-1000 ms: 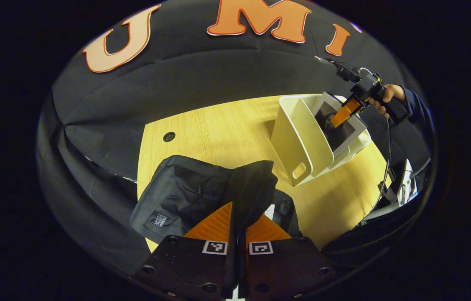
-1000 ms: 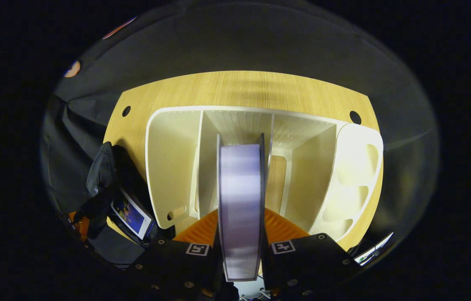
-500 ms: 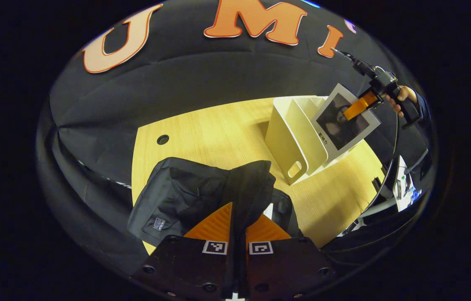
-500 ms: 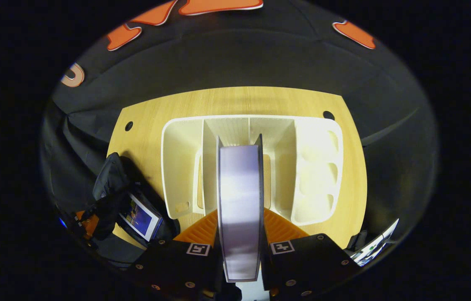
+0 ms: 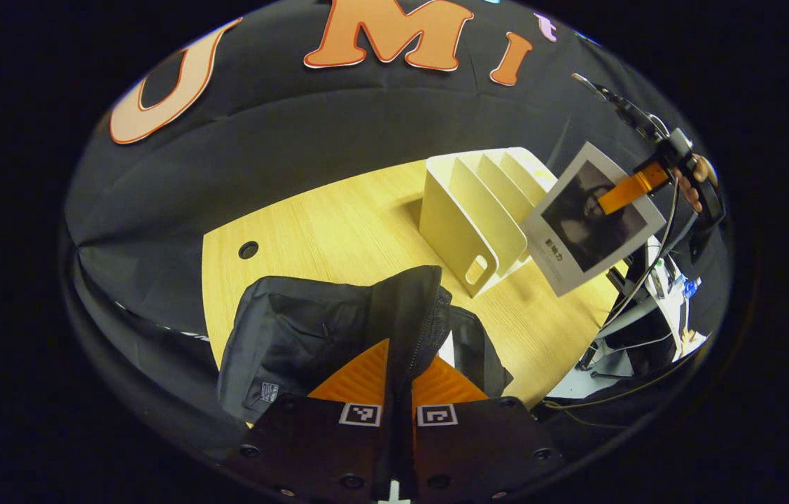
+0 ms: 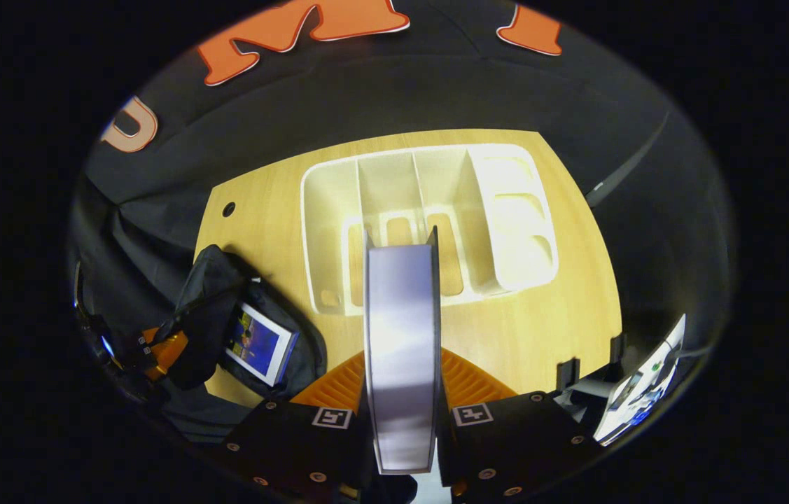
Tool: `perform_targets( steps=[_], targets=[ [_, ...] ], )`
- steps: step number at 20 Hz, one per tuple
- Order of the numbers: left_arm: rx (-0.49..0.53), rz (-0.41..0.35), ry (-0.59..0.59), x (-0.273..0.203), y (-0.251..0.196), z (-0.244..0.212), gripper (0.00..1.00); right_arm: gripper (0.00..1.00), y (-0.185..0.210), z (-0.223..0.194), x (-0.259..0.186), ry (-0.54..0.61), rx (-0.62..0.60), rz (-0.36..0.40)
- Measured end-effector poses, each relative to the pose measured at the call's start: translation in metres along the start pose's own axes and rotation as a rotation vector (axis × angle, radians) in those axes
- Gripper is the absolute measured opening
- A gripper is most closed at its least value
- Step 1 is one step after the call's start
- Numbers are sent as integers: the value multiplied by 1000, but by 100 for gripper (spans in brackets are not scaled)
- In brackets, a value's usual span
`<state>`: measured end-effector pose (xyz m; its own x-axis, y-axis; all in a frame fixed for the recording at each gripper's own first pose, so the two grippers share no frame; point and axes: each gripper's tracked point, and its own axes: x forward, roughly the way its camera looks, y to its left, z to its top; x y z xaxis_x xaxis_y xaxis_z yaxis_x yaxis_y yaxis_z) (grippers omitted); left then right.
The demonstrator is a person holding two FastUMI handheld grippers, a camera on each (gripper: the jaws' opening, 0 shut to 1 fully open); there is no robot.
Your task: Open the schoolbag, grab two books from the bookshelf and put them into the schoolbag.
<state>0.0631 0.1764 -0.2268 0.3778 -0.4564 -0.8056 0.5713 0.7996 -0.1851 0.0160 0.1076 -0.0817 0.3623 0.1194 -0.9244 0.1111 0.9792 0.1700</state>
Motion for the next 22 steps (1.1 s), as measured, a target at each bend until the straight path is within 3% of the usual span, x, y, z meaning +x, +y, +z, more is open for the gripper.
perform_targets(
  steps=[4,10,13,18,22],
  targets=[
    [43,-38,-2,-1,3,-1,5,38,16,-42,-10,-2,39,1],
    [100,-81,-2,-3,4,0,5,37,65,-79,-19,-29,133,111],
    [114,-89,-6,-4,6,3,5,37,105,-87,-14,-57,196,197],
    [104,-89,-14,-5,4,8,5,37,169,-89,8,-103,290,404],
    [121,-94,-27,-7,5,12,5,35,212,-75,40,-127,473,586]
  ],
)
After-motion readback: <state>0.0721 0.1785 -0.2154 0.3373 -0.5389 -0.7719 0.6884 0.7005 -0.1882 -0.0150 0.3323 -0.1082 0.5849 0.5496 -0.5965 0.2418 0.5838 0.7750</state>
